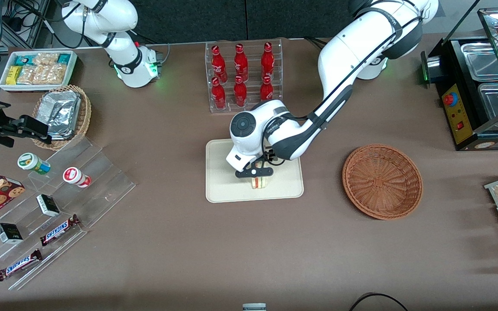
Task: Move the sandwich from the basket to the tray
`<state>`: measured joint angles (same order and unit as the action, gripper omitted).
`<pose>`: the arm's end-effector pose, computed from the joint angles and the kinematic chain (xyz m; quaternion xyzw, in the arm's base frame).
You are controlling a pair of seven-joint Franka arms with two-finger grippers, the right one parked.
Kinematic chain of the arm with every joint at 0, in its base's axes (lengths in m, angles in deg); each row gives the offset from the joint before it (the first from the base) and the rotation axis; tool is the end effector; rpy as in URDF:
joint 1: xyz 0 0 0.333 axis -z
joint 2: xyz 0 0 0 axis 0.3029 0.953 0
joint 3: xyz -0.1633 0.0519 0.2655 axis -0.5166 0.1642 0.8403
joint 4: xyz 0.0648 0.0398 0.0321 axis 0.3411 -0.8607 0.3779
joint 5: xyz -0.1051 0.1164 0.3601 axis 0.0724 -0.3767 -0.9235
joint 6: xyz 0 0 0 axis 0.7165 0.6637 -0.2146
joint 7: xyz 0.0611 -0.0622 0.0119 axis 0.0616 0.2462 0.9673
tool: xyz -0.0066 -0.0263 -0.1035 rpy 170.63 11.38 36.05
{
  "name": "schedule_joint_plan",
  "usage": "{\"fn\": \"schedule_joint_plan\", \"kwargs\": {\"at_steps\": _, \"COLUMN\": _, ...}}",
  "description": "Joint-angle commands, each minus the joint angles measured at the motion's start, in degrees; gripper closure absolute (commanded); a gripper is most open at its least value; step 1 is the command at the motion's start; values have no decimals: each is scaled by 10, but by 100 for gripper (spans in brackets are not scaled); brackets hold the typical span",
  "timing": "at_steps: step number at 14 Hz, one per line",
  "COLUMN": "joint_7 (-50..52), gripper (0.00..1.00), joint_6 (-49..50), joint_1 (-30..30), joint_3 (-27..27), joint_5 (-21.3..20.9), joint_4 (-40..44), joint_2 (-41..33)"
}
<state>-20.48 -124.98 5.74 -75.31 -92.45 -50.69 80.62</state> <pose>0.4998 -0.5151 0.2480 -0.9981 -0.0290 0.0245 0.0484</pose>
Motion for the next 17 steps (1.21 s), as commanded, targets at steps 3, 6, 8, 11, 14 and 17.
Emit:
{"fn": "schedule_joint_plan", "kwargs": {"at_steps": 3, "joint_7": 24, "gripper": 0, "joint_6": 48, "joint_1": -52, "joint_3": -1, "joint_5": 30, "joint_4": 2, "joint_2": -74}}
{"fn": "schedule_joint_plan", "kwargs": {"at_steps": 6, "joint_7": 13, "gripper": 0, "joint_6": 72, "joint_1": -102, "joint_3": 0, "joint_5": 45, "joint_4": 1, "joint_2": -107}}
{"fn": "schedule_joint_plan", "kwargs": {"at_steps": 8, "joint_7": -1, "gripper": 0, "joint_6": 72, "joint_1": -137, "joint_3": -2, "joint_5": 49, "joint_4": 1, "joint_2": -121}}
{"fn": "schedule_joint_plan", "kwargs": {"at_steps": 11, "joint_7": -43, "gripper": 0, "joint_6": 86, "joint_1": -188, "joint_3": 0, "joint_5": 75, "joint_4": -4, "joint_2": -154}}
{"fn": "schedule_joint_plan", "kwargs": {"at_steps": 14, "joint_7": -167, "gripper": 0, "joint_6": 115, "joint_1": -241, "joint_3": 4, "joint_5": 128, "joint_4": -39, "joint_2": -220}}
{"fn": "schedule_joint_plan", "kwargs": {"at_steps": 17, "joint_7": -329, "gripper": 0, "joint_6": 180, "joint_1": -240, "joint_3": 74, "joint_5": 182, "joint_4": -65, "joint_2": -284}}
